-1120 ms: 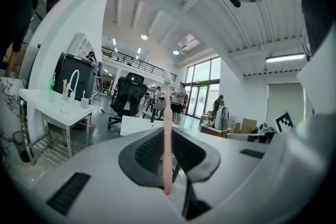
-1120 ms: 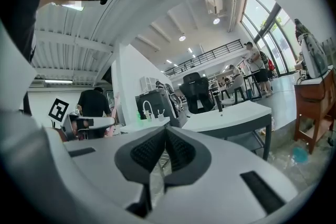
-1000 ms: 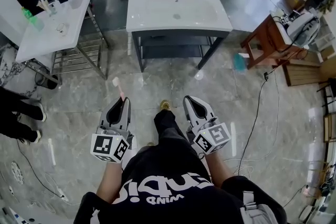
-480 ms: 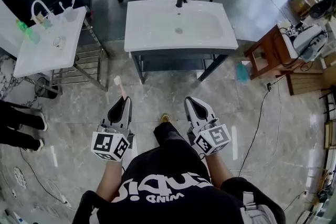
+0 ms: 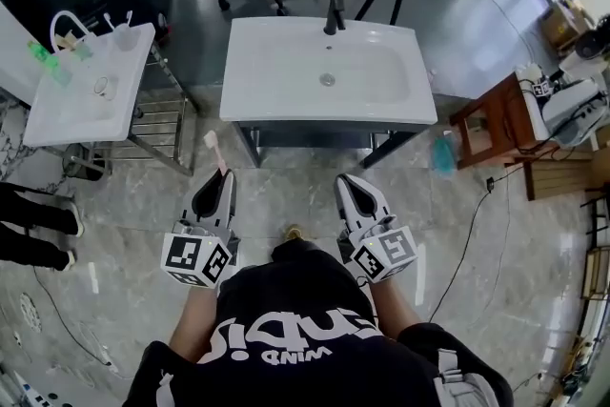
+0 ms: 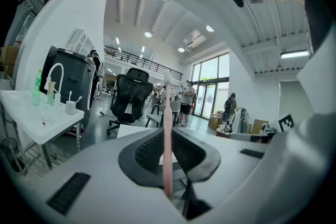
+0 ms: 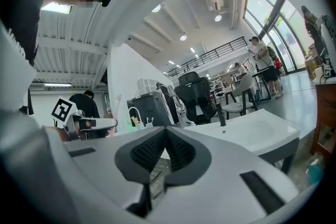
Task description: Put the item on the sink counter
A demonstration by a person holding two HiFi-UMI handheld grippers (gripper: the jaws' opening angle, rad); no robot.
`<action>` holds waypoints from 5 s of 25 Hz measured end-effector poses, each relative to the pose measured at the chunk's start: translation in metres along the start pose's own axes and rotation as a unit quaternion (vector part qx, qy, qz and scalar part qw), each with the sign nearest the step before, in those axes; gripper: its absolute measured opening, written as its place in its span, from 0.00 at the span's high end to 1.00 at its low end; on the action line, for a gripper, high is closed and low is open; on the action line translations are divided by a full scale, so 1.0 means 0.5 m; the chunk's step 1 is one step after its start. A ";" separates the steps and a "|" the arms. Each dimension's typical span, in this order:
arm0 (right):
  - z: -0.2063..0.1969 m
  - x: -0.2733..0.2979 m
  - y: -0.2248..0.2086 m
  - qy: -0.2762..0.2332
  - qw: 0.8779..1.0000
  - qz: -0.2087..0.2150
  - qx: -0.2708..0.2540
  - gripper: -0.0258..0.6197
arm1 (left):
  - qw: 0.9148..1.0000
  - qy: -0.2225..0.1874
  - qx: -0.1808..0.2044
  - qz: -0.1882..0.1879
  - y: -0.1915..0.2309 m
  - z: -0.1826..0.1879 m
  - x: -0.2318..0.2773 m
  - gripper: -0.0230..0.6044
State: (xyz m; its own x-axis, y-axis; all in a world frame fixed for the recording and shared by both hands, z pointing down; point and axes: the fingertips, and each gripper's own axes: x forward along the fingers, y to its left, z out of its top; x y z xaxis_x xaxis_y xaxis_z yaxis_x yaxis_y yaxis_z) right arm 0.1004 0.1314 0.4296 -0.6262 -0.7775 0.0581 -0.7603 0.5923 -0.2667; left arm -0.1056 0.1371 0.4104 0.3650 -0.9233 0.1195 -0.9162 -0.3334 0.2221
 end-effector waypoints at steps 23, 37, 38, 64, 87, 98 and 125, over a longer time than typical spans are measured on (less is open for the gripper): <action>0.022 0.268 -0.146 0.019 1.000 0.007 -0.004 0.93 | 1.000 0.002 -0.012 0.015 0.157 0.034 0.261 0.87; 0.106 0.529 -0.202 0.006 1.000 0.008 -0.017 0.93 | 1.000 0.005 -0.005 -0.010 0.317 0.122 0.469 0.87; 0.108 0.542 -0.206 0.006 1.000 0.006 -0.016 0.93 | 1.000 0.006 -0.005 -0.012 0.326 0.126 0.478 0.87; 0.143 0.666 -0.309 0.019 0.999 0.036 -0.010 0.93 | 0.992 0.120 -0.021 0.033 0.411 0.020 0.644 0.87; 0.144 0.648 -0.343 0.021 0.999 0.034 -0.006 0.93 | 0.954 0.278 -0.053 0.095 0.488 -0.250 0.705 0.87; 0.142 0.636 -0.353 0.025 0.999 0.024 0.002 0.93 | 0.947 0.300 -0.049 0.103 0.508 -0.287 0.735 0.87; 0.127 0.627 -0.369 0.034 0.999 0.005 0.004 0.93 | 0.934 0.330 -0.049 0.127 0.533 -0.321 0.775 0.87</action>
State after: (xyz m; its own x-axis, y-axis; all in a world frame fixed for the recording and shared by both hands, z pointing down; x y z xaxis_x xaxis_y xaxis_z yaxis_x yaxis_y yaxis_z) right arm 0.0556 -0.2350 0.4358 -0.6447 -0.7548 0.1210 -0.7523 0.5984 -0.2756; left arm -0.1817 -0.2791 0.6712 0.1906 -0.6415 0.7431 -0.9793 -0.0713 0.1896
